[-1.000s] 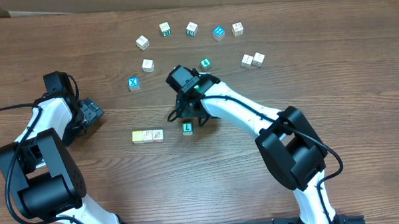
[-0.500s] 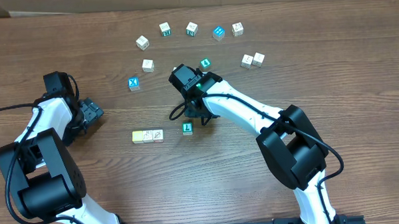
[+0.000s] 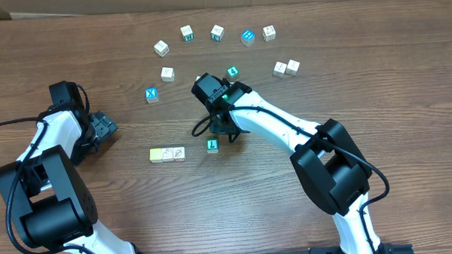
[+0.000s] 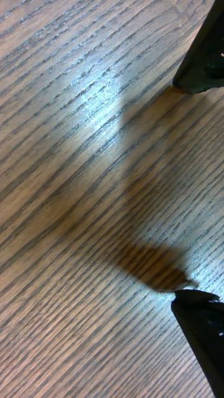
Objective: Form a horizontal line
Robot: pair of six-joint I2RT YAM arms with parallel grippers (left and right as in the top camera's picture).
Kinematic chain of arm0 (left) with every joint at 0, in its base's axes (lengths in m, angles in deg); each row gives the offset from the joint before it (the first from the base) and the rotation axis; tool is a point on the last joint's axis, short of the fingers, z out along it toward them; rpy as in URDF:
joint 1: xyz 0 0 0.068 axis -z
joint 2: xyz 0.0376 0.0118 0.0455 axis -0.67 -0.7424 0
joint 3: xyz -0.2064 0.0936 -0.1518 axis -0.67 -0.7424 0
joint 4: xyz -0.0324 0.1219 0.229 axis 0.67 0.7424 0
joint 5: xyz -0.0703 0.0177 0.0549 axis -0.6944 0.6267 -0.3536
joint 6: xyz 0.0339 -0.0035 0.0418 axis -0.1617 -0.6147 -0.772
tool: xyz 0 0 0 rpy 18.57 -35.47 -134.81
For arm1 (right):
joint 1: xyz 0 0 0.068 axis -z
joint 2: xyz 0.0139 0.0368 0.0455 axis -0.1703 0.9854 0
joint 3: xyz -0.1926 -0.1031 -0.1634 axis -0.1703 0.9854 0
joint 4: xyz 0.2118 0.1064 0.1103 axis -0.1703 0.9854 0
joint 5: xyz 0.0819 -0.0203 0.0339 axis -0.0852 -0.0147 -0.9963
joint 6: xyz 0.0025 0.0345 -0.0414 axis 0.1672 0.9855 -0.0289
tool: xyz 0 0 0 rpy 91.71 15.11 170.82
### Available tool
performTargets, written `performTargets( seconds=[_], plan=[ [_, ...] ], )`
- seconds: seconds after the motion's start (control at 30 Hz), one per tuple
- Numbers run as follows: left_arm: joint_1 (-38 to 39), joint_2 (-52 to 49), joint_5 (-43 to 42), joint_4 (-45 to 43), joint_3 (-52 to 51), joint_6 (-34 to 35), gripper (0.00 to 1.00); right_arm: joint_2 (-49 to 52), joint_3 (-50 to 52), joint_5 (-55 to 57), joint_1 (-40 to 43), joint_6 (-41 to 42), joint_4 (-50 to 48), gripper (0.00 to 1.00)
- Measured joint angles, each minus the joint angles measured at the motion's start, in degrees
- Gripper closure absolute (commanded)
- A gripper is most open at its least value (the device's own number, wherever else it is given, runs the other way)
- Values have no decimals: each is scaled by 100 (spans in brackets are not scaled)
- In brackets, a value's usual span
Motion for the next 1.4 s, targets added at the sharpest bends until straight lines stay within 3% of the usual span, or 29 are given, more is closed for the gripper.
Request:
performTargets(
  seconds=[1.4],
  plan=[
    [0, 0, 0, -2, 0, 0, 1, -2, 0, -92, 2, -2, 166, 94]
  ],
)
